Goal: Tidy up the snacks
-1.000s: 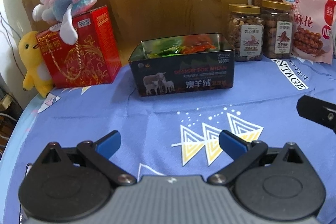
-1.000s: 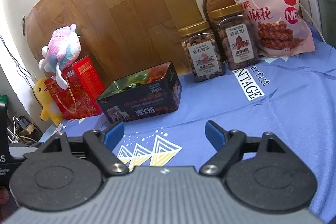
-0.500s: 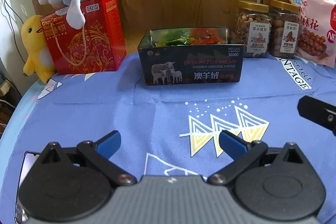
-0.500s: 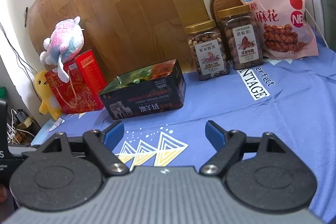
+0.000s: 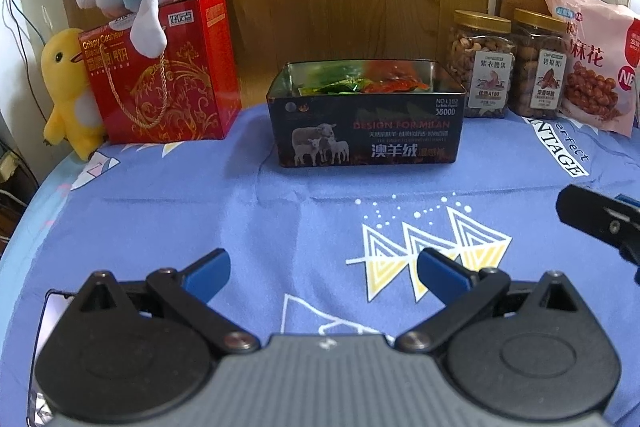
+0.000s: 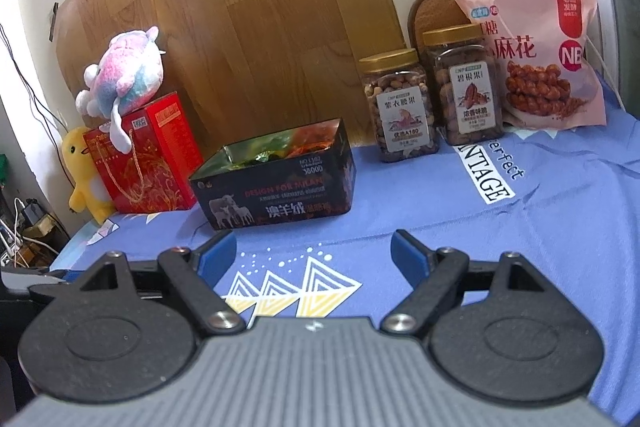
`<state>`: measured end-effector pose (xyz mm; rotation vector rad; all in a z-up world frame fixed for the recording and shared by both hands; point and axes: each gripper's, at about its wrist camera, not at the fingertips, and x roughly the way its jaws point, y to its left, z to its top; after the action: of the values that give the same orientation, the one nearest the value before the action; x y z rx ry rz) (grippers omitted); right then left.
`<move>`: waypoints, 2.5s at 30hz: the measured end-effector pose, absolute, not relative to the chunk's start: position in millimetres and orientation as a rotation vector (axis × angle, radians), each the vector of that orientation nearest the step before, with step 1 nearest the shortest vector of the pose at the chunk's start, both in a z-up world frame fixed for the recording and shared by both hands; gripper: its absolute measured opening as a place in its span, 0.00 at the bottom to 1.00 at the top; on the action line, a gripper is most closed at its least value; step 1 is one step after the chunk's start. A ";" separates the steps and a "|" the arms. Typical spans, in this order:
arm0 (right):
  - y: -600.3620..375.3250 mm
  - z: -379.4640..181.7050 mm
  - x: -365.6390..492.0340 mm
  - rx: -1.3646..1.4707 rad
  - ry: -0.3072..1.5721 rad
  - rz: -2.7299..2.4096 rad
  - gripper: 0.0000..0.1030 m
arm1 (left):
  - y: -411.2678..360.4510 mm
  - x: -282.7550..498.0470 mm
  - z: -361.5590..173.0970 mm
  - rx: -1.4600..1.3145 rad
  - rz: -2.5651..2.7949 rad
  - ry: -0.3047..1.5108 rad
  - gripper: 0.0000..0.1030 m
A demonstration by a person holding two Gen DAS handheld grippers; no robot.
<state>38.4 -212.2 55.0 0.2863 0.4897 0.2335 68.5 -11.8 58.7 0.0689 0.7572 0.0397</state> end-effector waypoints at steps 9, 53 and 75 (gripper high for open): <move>-205.0 48.3 41.0 0.283 0.543 0.259 0.83 | -5.2 70.8 52.1 0.033 0.029 0.798 1.00; -183.0 53.1 35.2 0.219 0.536 0.238 0.80 | 18.2 57.3 49.8 -0.024 0.005 0.756 1.00; -188.3 46.9 36.3 0.248 0.548 0.244 0.80 | 9.5 61.6 48.1 0.002 0.024 0.772 1.00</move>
<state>36.3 -188.3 46.9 0.2478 0.5477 0.2445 61.6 9.5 48.1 0.0018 0.7722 0.0240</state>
